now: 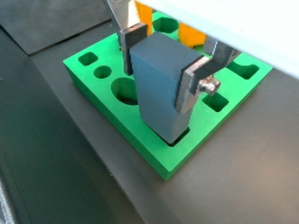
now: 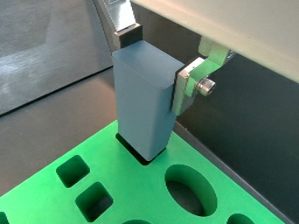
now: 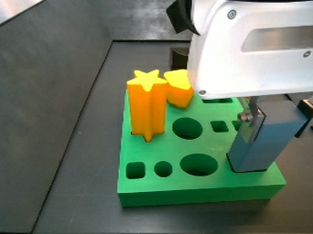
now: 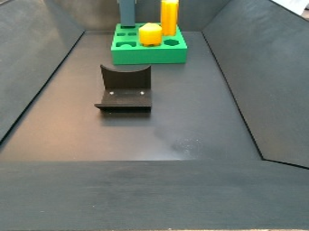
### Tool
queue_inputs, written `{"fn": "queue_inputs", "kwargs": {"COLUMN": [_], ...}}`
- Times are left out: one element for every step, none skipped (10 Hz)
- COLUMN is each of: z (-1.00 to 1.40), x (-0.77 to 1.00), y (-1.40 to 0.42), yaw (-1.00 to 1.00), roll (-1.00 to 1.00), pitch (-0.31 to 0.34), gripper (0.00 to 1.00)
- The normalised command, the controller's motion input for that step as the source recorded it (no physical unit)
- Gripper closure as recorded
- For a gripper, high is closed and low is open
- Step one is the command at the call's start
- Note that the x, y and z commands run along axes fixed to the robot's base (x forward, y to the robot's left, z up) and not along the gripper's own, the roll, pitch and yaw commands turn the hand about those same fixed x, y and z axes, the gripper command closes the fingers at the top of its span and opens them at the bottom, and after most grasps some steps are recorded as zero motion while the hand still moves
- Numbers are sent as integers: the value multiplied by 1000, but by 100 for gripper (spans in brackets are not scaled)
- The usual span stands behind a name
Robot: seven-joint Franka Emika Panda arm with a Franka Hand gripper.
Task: Pick up the rectangle object. Move up. Move to above the board. Insert the rectangle object.
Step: Insert the rectangle object.
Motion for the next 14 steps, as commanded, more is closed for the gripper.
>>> {"fn": "queue_inputs", "kwargs": {"z": [-71,-74,0,0,-17,-74,-60,-71,-89,-86,-83,-137,-143,-109], "x": [43,214,283,200,111,46,0,0,0,0,0,0,0,0], "y": [-40,-123,-83,0,0,0,0,0,0,31,9,51,91,106], "yaw": [-11,-23,-37,-9,0,0,0,0,-6,-14,0,0,0,0], "roll": [0,0,0,0,20,43,60,73,71,81,80,83,91,96], "pitch": [0,0,10,26,31,20,16,4,0,10,11,3,11,20], "gripper": [100,100,100,100,100,100,100,100,100,100,100,100,100,100]}}
